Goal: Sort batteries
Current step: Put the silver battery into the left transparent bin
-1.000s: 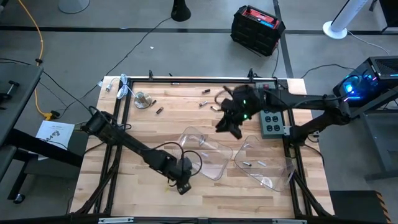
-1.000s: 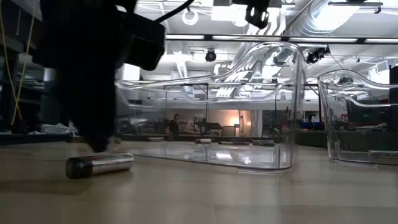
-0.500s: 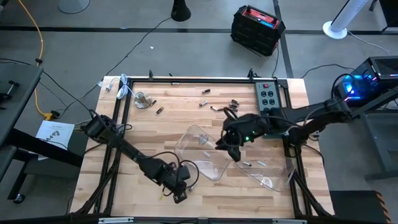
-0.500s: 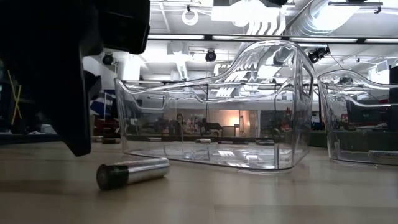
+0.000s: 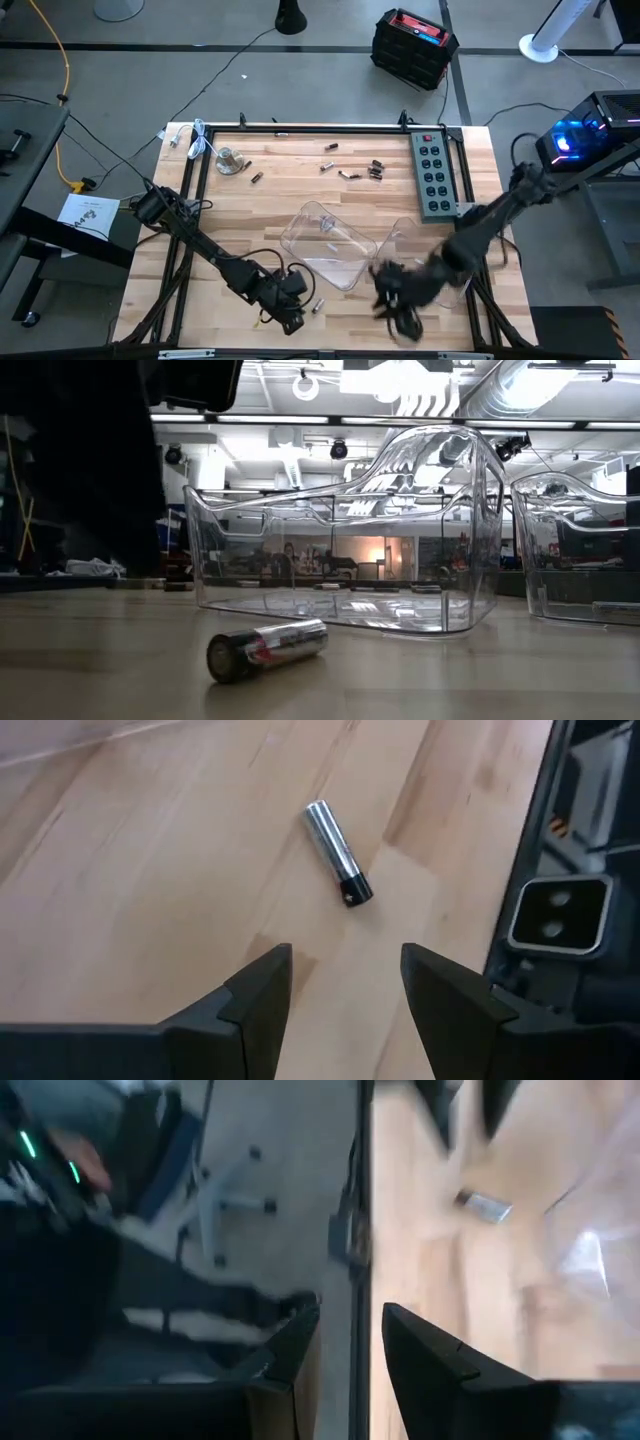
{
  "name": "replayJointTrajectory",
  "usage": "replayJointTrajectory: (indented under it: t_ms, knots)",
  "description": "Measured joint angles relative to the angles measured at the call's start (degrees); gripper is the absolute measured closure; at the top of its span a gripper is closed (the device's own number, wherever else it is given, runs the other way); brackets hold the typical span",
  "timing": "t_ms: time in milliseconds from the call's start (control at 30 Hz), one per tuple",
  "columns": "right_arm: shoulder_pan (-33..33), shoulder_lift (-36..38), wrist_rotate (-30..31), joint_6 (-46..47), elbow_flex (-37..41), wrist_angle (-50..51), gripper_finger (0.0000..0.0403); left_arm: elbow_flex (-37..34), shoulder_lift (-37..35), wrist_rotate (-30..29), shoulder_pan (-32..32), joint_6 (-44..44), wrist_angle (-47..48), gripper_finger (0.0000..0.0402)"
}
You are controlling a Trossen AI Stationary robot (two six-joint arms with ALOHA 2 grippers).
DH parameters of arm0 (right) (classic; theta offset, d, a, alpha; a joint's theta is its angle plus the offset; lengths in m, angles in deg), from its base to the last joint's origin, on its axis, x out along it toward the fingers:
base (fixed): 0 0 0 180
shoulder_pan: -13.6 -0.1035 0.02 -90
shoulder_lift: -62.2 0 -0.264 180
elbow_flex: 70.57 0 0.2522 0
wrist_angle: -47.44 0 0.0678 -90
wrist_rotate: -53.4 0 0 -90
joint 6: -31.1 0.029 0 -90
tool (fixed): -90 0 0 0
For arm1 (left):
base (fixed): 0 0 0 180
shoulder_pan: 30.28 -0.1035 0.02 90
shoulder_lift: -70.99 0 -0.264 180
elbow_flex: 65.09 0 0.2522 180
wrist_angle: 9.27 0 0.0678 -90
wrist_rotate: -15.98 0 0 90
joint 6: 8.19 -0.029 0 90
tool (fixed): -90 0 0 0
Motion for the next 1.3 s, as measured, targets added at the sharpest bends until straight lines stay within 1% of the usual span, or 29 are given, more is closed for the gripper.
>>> replayJointTrajectory:
  t_ms: [133, 333, 433, 567, 667, 800, 900, 1000, 1033, 1133, 1200, 1300]
  knots:
    - [-4.14, -6.16, -0.11, 0.35, 0.00, -2.05, 0.0302, 0.00, 0.00, -0.31, -0.55, 1.83, -2.74, 0.0218]
    - [-5.49, -13.14, -5.18, 0.04, 0.02, -2.30, 0.0302, 0.32, 0.03, -0.35, -1.18, 0.95, -8.33, 0.0218]
    - [-5.79, -14.27, -6.72, -0.88, 0.02, -1.98, 0.0302, 3.69, 1.92, -0.31, -1.49, -0.26, -6.96, 0.0224]
    - [-6.08, -13.11, -7.14, -2.08, 0.02, 1.55, 0.0302, 11.84, 7.85, -0.03, -1.63, -4.38, -4.11, 0.0240]
    - [-6.12, -11.22, -6.93, -1.45, 0.02, 5.69, 0.0302, 19.41, 13.14, 0.16, -2.25, -6.49, 0.79, 0.0249]
    - [-6.59, -8.54, -5.78, 0.31, 0.02, 9.07, 0.0302, 29.16, 18.97, 0.34, -3.80, -6.67, 11.04, 0.0252]
    - [-7.20, -6.69, -3.31, 1.68, 0.02, 9.52, 0.0302, 35.89, 21.26, -1.09, -4.45, -8.18, 20.80, 0.0253]
    - [-7.94, -5.64, -1.31, 3.09, 0.02, 9.91, 0.0302, 41.18, 22.21, -3.94, -4.30, -8.03, 30.66, 0.0253]
    - [-8.09, -5.32, -0.92, 3.56, 0.02, 9.96, 0.0302, 42.19, 22.21, -5.28, -4.03, -7.53, 33.67, 0.0253]
    - [-8.75, -4.86, 0.59, 4.80, 0.02, 10.88, 0.0302, 42.71, 22.21, -7.91, -3.06, -5.00, 37.39, 0.0253]
    - [-8.77, -4.87, 1.03, 4.99, 0.02, 11.11, 0.0302, 42.58, 22.42, -7.96, -2.46, -3.22, 39.46, 0.0253]
    - [-8.81, -4.88, 1.29, 4.94, 0.02, 11.04, 0.0302, 42.66, 23.84, -7.28, -1.84, -1.58, 38.68, 0.0253]
